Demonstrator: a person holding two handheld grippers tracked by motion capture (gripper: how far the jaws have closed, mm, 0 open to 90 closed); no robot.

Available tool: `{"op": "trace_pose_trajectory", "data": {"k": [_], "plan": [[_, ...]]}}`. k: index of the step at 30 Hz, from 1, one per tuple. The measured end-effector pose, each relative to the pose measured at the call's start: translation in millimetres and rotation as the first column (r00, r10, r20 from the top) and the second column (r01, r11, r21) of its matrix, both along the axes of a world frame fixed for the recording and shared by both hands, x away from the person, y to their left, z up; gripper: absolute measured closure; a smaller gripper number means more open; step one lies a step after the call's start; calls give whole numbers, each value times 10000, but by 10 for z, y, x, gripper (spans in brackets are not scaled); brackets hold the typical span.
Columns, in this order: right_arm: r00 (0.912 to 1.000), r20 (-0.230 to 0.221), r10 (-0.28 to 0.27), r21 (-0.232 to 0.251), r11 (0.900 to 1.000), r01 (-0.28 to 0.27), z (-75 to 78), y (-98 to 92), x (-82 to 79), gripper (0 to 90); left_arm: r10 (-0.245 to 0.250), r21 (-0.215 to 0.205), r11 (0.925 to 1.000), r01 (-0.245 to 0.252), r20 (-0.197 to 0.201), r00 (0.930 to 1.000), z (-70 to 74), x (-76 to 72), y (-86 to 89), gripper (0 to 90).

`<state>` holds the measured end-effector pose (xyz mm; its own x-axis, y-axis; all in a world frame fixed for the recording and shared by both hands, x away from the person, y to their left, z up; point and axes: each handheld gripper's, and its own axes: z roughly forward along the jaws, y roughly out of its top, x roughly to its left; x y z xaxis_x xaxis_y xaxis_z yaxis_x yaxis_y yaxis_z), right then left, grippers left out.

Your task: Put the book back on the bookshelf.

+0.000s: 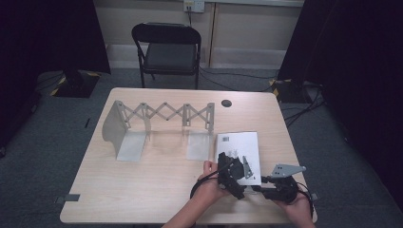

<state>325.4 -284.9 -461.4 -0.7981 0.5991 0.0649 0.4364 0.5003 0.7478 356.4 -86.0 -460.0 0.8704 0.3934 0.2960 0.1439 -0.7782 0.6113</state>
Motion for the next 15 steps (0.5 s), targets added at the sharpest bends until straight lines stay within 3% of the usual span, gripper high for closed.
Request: {"op": "trace_pose_trajectory", "data": {"k": [3,7,10,12,15], "plan": [[10000,-56,-39,-11,10000,38,-3,0,-1,607,-47,159,9999,45,96,9999,11,-4,10,42],[9999,-78,-97,340,9994,100,-4,-18,13,603,-473,248,9986,459,606,9970,80,-104,0,200],[9999,-160,-17,550,9985,26,-23,-14,25,525,-424,301,9987,407,558,9975,88,-104,-4,214],[10000,-39,59,238,9997,-58,-36,-4,28,501,-435,416,9983,411,572,9974,90,-109,-17,216],[10000,-25,-35,227,9997,36,-57,-36,45,484,-451,386,9983,428,593,9972,87,-113,-8,217]]}}
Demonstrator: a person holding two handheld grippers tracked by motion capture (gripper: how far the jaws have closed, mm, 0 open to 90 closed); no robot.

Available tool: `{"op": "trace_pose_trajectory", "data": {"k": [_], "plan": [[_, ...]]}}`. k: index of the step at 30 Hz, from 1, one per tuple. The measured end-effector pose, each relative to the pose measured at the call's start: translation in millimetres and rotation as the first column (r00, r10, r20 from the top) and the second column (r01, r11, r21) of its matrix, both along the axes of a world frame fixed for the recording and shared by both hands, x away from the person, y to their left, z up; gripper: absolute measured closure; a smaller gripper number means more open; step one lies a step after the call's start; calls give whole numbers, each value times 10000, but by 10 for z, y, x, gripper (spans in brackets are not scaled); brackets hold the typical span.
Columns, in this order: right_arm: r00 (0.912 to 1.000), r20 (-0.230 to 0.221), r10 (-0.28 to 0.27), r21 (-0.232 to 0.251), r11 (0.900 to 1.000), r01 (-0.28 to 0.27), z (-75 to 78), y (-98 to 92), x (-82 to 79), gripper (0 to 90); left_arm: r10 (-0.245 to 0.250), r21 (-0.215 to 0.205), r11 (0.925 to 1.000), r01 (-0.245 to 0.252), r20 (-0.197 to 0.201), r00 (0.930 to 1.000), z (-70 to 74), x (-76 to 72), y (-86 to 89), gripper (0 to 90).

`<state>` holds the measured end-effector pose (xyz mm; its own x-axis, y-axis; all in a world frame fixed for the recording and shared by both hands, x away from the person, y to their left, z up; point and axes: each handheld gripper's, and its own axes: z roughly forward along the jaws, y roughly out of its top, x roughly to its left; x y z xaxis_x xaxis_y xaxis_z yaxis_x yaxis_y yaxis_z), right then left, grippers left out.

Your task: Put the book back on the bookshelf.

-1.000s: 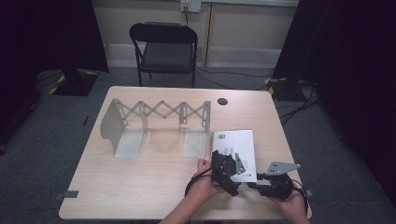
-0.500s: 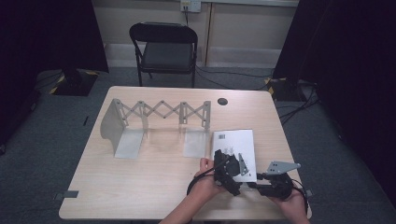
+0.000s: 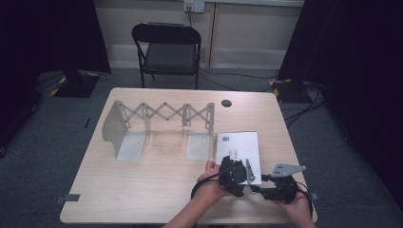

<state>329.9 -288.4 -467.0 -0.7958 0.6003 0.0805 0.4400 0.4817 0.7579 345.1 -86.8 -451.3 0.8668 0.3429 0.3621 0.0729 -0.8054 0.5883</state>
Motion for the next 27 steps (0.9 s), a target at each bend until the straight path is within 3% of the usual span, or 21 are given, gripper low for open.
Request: {"op": "trace_pose_trajectory", "data": {"k": [5,12,15,19,20,21,22,24,25,27], "plan": [[9993,60,-366,-434,9984,368,-33,-6,31,501,-31,-11,10000,31,-73,10000,6,0,3,223],[9989,281,-385,-340,9986,395,-11,22,38,504,55,9,10000,-55,-10,10000,0,-11,-14,209],[9987,303,-415,-393,9983,427,8,37,23,510,95,-102,9999,-96,-93,9999,-16,3,-23,161],[9991,236,-344,-63,9994,346,34,26,20,523,263,-64,9996,-262,161,9995,-57,20,-45,82],[9992,259,-314,-46,9995,315,45,25,20,523,385,254,9989,-395,390,9985,-92,37,-61,52],[9992,230,-326,-26,9995,327,51,27,19,523,452,262,9985,-471,700,9965,-100,25,-57,67],[9992,230,-326,-26,9995,327,51,27,19,523,452,262,9985,-471,700,9965,-100,25,-57,128],[9994,204,-282,53,9996,281,39,16,22,529,302,166,9994,-316,783,9965,-83,15,-38,158],[9996,103,-278,307,9992,274,43,-2,29,528,-21,510,9987,-49,1349,9909,-46,-54,-51,248],[9996,148,-255,446,9987,248,52,-12,29,518,-75,534,9986,-7,1532,9882,-38,-77,-55,297]]}}
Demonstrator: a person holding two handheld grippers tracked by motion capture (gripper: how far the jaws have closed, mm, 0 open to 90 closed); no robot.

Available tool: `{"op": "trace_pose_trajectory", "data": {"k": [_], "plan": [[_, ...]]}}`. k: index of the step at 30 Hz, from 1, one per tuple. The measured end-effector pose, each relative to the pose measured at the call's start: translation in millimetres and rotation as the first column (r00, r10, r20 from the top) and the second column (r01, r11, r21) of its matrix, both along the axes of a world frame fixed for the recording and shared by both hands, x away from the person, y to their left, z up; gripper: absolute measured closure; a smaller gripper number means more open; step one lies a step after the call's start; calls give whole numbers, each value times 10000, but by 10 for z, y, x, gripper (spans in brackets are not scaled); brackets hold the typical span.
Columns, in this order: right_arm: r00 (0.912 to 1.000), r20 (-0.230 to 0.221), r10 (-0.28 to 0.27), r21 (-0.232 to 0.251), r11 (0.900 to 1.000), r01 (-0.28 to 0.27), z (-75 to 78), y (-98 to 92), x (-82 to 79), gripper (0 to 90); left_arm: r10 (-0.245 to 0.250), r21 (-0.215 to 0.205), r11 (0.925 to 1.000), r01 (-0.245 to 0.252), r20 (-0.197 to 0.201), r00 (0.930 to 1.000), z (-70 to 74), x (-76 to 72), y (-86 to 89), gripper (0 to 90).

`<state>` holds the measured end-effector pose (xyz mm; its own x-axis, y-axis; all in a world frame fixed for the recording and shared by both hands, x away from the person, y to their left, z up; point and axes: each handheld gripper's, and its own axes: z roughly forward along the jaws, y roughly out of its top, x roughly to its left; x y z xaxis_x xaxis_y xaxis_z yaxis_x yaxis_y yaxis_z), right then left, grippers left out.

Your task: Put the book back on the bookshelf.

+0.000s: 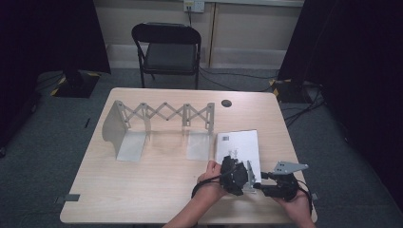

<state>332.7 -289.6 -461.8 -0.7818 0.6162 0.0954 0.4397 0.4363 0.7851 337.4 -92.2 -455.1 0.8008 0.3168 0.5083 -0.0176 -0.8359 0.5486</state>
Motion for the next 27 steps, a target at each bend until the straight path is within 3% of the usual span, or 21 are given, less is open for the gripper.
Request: {"op": "trace_pose_trajectory", "data": {"k": [1,2,6,13,18,22,27], "plan": [[9999,127,-21,207,9998,18,14,-16,1,438,-15,11,10000,15,-75,10000,14,6,5,328],[9998,201,-52,194,9998,48,10,-28,-1,414,-6,26,10000,6,-58,10000,49,6,21,341],[9980,491,409,-454,9982,-387,-73,-99,-15,319,-73,39,10000,74,-169,9998,112,21,55,372],[9926,535,1090,-893,9906,-1040,-178,-261,-5,284,-207,295,9993,220,-435,9988,261,81,96,412],[9864,532,1555,-1243,9812,-1480,-239,-256,3,258,-211,51,9998,215,-667,9976,364,133,123,437],[9785,867,1874,-1907,9671,-1683,-302,-225,-10,247,-177,252,9995,200,-859,9961,435,171,111,441],[9822,878,1658,-1835,9719,-1476,-313,-192,24,245,-76,255,9996,106,-1127,9936,492,209,98,439]]}}
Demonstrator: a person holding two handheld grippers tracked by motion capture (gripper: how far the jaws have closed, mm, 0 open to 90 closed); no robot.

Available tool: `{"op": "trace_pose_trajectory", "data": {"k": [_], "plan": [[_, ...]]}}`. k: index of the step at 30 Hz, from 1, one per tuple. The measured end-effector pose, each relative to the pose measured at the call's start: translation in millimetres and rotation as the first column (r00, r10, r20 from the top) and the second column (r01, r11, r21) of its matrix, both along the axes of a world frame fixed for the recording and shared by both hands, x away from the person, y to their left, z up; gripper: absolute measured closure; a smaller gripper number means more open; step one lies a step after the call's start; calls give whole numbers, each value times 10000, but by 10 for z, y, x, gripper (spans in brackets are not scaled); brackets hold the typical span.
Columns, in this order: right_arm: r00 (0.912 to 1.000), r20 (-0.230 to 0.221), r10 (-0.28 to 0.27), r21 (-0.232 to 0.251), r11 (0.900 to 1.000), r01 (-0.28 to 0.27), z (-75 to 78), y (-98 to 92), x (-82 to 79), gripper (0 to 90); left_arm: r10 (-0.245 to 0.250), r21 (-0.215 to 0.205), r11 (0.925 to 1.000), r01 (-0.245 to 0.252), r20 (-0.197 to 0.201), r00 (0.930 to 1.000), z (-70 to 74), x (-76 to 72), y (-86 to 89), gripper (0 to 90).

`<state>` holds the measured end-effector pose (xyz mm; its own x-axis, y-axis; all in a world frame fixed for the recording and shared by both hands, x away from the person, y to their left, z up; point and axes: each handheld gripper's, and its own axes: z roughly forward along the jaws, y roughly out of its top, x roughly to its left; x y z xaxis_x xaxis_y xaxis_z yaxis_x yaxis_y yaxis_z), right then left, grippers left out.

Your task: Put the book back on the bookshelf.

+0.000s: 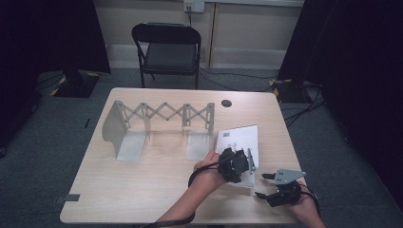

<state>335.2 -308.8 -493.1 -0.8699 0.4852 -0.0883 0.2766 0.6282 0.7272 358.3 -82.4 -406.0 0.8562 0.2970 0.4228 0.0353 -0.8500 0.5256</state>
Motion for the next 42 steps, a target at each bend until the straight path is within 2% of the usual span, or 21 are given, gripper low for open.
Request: {"op": "trace_pose_trajectory", "data": {"k": [2,4,6,7,12,16,19,22,24,30,31,34,36,39,40,42], "plan": [[10000,-11,-88,4,10000,88,0,17,11,244,-45,72,10000,45,15,10000,12,10,-4,439],[9991,53,-411,-111,9991,412,7,71,53,244,-29,164,9999,31,-96,10000,33,26,-21,438],[9988,55,-485,-65,9988,485,3,83,71,243,10,122,9999,-9,-125,9999,37,29,-25,437],[9969,110,-781,8,9969,781,-6,100,108,239,13,146,9999,-10,-213,9998,50,40,-27,438],[9929,56,-1192,190,9927,1190,-22,115,176,239,45,109,9999,-43,-202,9998,46,38,-34,437],[9897,692,-1253,-31,9921,1258,-16,160,193,241,99,61,9999,-98,-218,9997,41,38,-46,433],[9867,941,-1329,-142,9908,1348,-12,178,199,252,123,85,9999,-121,-241,9996,49,43,-51,433],[9863,894,-1390,-70,9901,1401,-14,183,204,262,93,129,9999,-90,-242,9997,57,50,-55,433],[9831,1286,-1303,-199,9908,1340,-5,203,184,273,92,179,9998,-87,-273,9996,57,52,-60,432],[9811,1554,-1153,-125,9929,1187,70,219,174,306,118,42,9999,-116,-309,9995,104,79,-44,441],[9763,1949,-938,-302,9944,1015,120,239,166,313,140,26,9999,-139,-337,9993,128,88,-46,443],[9678,2457,-544,-544,9961,698,187,270,160,321,127,100,9999,-124,-322,9994,169,102,-34,452],[9650,2596,-376,-616,9966,554,203,280,160,322,144,22,9999,-143,-348,9993,176,108,-27,456],[9488,3144,309,-1095,9940,39,219,312,157,323,126,45,9999,-124,-400,9991,197,118,-8,459],[9448,3252,388,-1143,9934,-15,217,315,155,324,131,74,9999,-128,-421,9990,200,119,-9,459],[9457,3226,404,-1144,9934,-34,211,314,153,328,158,32,9999,-157,-405,9991,201,119,-9,460]]}}
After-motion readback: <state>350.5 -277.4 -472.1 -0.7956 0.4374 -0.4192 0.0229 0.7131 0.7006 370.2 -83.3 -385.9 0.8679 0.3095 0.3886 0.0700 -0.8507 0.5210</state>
